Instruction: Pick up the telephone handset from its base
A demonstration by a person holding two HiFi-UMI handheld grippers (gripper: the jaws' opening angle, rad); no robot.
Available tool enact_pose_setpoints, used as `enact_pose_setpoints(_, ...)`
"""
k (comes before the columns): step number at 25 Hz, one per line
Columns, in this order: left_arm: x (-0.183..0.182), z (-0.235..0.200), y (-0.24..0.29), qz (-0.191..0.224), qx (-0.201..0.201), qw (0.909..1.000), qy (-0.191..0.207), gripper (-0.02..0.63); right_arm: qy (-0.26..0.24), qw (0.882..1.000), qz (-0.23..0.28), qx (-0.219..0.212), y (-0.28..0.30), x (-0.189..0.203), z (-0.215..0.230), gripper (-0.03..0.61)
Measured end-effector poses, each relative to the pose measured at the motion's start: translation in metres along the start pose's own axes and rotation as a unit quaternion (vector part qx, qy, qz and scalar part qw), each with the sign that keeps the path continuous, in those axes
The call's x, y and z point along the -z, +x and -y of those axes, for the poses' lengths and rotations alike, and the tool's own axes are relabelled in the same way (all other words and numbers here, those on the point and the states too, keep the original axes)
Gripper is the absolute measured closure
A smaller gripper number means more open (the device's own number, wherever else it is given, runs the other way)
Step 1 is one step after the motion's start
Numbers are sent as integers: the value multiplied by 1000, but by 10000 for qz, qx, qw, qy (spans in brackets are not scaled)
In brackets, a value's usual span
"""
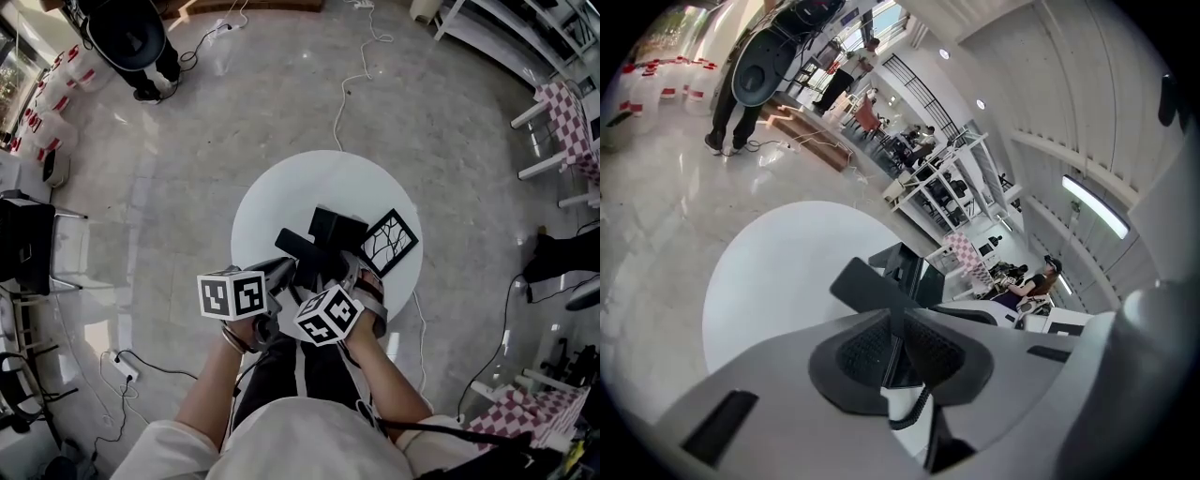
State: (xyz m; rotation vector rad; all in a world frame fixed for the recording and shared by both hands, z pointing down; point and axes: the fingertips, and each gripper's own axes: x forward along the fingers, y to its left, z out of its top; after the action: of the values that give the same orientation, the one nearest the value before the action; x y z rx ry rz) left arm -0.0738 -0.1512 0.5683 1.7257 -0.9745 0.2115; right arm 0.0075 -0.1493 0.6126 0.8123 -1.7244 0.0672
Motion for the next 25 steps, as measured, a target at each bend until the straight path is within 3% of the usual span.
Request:
enact_pose_setpoints(7, -4, -16, -11, 84, -65, 9999, -110, 560, -161, 9994, -79, -301, 3, -6, -8, 336)
enact_pose_setpoints(11, -10, -23, -19, 153, -119, 9997, -131, 560, 508, 9973, 245, -460, -6, -8, 1, 342)
enact_pose_setpoints(15, -17, -26, -22, 196, -120, 9997, -108, 561, 1321, 9873, 430, -772, -16, -7, 4, 344)
enact_pose_setpoints(21, -21, -10, -17, 196, -15, 9998, 15, 561, 2339, 9621, 788, -1161, -33, -4, 3, 345)
enact_pose_setpoints(23, -22, -6, -16, 186, -3, 9998, 62, 561, 2865, 9441, 957, -1319, -38, -4, 9, 347)
enact_pose_setpoints(25, -22, -3, -17, 186, -13, 9998, 108, 561, 3479, 9181, 1090, -1553, -42, -3, 14, 347)
